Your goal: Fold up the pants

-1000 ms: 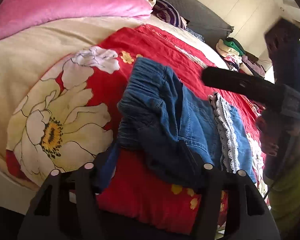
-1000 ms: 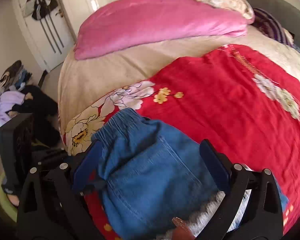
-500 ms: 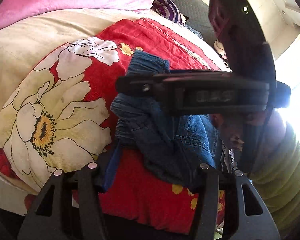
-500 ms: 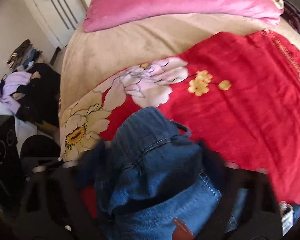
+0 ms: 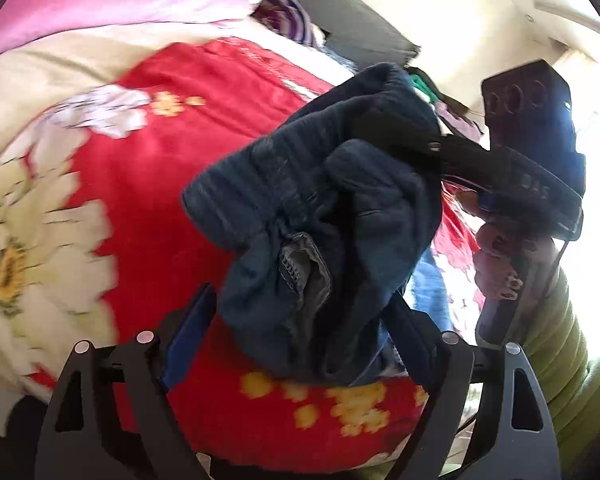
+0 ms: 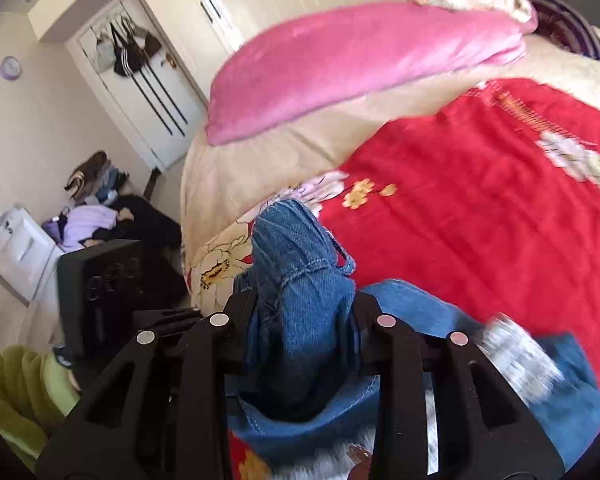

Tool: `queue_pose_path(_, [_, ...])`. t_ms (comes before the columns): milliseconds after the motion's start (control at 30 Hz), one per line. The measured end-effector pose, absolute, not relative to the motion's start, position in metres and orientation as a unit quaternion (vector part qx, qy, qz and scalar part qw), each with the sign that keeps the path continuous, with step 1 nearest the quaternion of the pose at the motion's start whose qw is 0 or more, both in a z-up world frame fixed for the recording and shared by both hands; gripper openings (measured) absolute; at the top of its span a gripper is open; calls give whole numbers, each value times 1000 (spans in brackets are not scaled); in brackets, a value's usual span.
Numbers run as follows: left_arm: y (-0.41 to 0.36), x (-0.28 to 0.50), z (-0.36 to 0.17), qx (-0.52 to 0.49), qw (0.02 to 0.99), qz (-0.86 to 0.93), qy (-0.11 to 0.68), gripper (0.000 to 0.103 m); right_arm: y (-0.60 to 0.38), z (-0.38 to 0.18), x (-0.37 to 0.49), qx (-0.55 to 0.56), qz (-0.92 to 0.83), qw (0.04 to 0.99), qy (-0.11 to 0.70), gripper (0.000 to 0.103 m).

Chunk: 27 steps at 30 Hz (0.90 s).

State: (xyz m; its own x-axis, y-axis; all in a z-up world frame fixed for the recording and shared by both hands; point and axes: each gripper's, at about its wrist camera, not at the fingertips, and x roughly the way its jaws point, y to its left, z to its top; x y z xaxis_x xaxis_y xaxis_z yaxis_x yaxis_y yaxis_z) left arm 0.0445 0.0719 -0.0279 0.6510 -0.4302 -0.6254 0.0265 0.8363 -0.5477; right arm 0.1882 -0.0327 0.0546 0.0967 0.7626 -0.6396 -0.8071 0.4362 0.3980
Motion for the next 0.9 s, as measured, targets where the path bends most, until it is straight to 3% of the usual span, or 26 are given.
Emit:
queue_pose_path(100, [46,57,-20,-260,870,-165,385,83,-70,63,187,-5,525,752,400,28])
queue_pose_path(200, [19,60,-9,-249,872,-196,373,81,-98,65,186,15,512,764,392,36])
queue_pose_path(267, [0,60,-2,-231,874,-218,368,81,-118,68,185,33,510,769,383,46])
queue_pose_path(333, [-20,59,1,-209,873,-241,368,81,-142,71,181,53,500,782,369,64])
queue_pose_path(700, [-89,51,-27,-91,861,-271,421,81,-215,33,156,89,397,827,388,66])
queue_pose_path(900, [-83,47,-32,-89,861,-269,422,81,-210,-12,166,4,287,844,453,66])
